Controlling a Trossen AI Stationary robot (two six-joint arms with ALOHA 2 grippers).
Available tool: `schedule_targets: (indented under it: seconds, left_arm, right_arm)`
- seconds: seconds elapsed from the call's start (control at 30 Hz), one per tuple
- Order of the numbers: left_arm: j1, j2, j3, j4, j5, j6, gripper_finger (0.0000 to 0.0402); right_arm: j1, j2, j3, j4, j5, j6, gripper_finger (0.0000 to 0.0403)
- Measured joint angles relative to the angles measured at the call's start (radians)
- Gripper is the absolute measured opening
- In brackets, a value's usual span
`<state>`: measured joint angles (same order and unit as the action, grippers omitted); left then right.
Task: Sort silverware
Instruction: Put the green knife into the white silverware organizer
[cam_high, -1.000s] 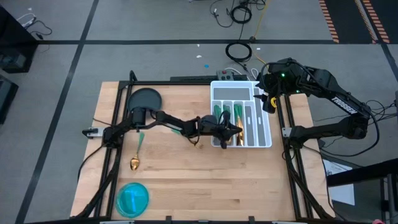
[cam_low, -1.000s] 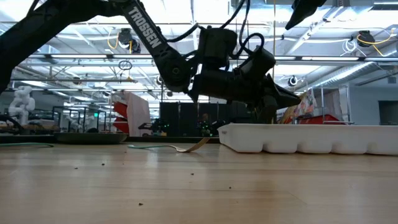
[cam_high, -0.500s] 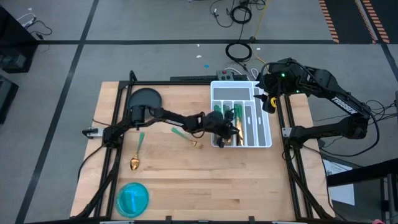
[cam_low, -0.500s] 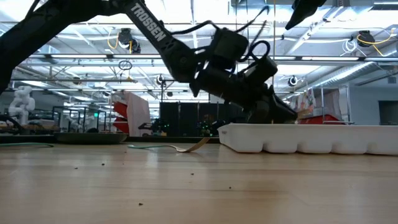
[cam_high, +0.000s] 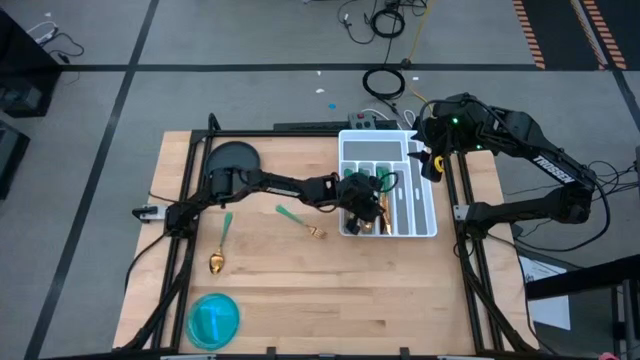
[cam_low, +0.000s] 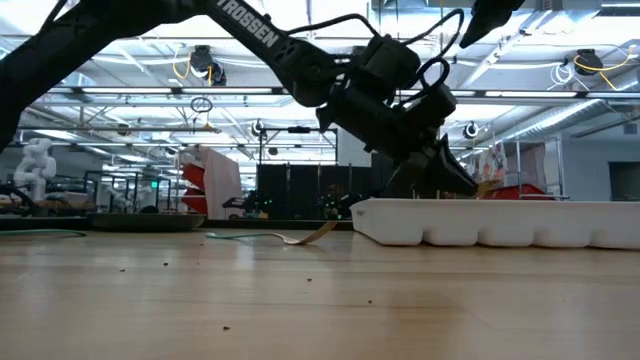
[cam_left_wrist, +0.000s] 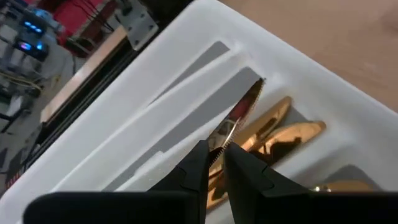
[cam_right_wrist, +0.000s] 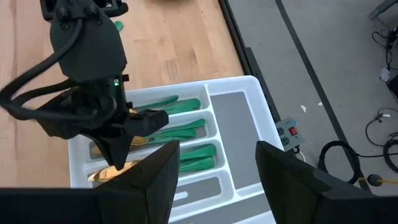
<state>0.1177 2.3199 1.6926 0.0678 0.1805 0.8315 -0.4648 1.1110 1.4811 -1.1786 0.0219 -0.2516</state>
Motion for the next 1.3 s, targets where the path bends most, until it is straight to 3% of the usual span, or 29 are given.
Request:
schedule_targets:
  seconds: [0.17, 0.57, 0.87, 1.0, 1.13, 1.3]
  left_arm:
    - [0.0, 0.0, 0.052, -0.166, -0.001, 0.1, 0.005]
    - [-0.031, -0.001, 0.079, -0.239, -0.098, 0.224, 0.005]
    - [-0.039, 0.0, 0.15, -0.317, -0.082, 0.198, 0.005]
    - [-0.033, 0.0, 0.15, -0.32, -0.027, 0.157, 0.005]
    - [-0.03, 0.006, 0.15, -0.261, -0.009, 0.142, 0.005]
    - [-0.03, 0.011, 0.15, -0.194, -0.034, 0.143, 0.005]
  right_arm:
    - [0.0, 0.0, 0.0, 0.0, 0.0, 0.005, 0.0205]
    - [0.0, 0.0, 0.0, -0.002, -0.016, 0.031, 0.0205]
    - [0.0, 0.0, 0.0, 0.001, -0.074, 0.069, 0.0205]
    - [0.002, 0.011, -0.004, 0.004, -0.11, 0.111, 0.0205]
    - [0.002, 0.017, -0.063, 0.035, -0.127, 0.152, 0.0205]
    - [0.002, 0.016, -0.253, 0.108, -0.134, 0.158, 0.0205]
